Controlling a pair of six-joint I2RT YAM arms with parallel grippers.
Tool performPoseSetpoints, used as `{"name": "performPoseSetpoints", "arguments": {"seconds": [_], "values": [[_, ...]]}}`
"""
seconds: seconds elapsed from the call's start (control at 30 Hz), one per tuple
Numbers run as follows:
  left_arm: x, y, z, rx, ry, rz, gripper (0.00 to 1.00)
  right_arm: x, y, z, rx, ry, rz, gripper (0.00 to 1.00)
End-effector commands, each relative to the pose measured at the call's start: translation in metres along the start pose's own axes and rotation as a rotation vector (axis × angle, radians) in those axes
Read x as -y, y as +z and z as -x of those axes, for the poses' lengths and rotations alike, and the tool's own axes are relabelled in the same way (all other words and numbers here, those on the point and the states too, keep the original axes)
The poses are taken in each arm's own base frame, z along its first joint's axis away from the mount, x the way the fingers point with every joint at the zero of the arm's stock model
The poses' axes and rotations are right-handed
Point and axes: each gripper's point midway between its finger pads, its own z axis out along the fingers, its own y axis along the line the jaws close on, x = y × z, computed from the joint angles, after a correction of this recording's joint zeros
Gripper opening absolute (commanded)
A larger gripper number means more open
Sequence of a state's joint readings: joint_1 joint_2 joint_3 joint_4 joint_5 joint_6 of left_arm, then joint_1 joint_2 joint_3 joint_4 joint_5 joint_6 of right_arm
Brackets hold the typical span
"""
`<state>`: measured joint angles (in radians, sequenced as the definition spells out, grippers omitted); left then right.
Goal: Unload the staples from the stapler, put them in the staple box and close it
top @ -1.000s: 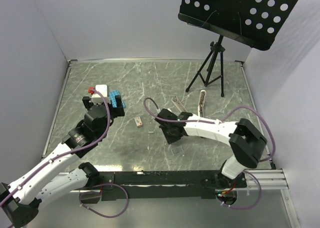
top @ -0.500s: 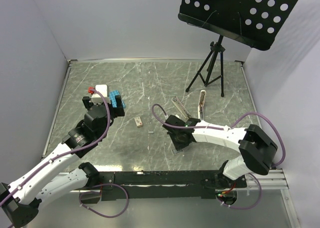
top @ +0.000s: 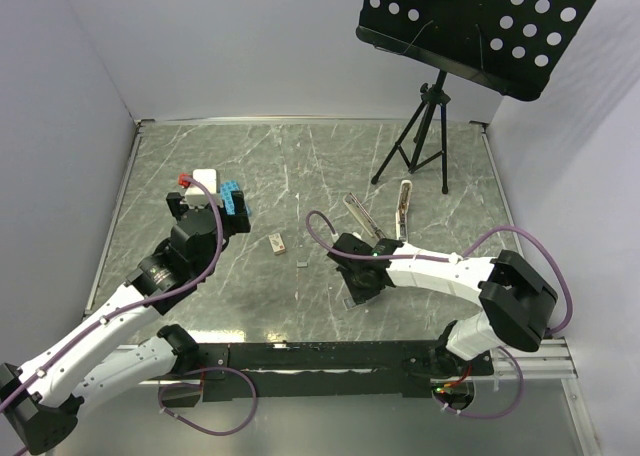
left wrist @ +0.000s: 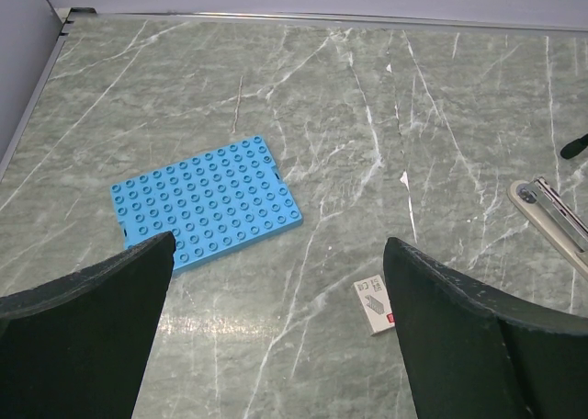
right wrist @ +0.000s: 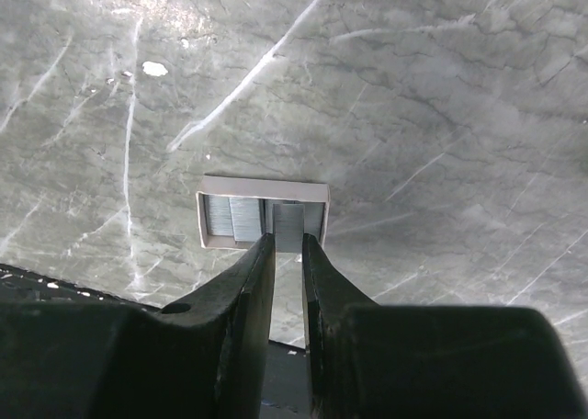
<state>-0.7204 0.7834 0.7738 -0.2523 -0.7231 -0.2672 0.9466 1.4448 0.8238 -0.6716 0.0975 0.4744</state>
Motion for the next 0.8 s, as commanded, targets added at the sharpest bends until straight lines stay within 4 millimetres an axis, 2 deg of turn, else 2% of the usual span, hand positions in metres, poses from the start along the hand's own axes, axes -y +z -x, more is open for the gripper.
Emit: {"name": "performPoseSetpoints", "arguments": {"seconds": [0.0, 0.33, 0.77], "values": [[0.0034, -0.0019, 0.0184, 0.04, -0.034, -0.011, 0.99, -0.0046, -0.0033, 0.0056, 0.037, 0.007, 0.022, 0.23], [0.0033, -0.0016, 0.0181, 0.039, -0.033, -0.009, 0.99, -0.0036, 0.0038, 0.0029, 0.025, 0.003, 0.01, 0.23], [0.0024, -0.002, 0.0182, 0.041, -0.036, -0.007, 0.99, -0.003, -0.0004, 0.0014, 0.022, 0.023, 0.009, 0.23]]}}
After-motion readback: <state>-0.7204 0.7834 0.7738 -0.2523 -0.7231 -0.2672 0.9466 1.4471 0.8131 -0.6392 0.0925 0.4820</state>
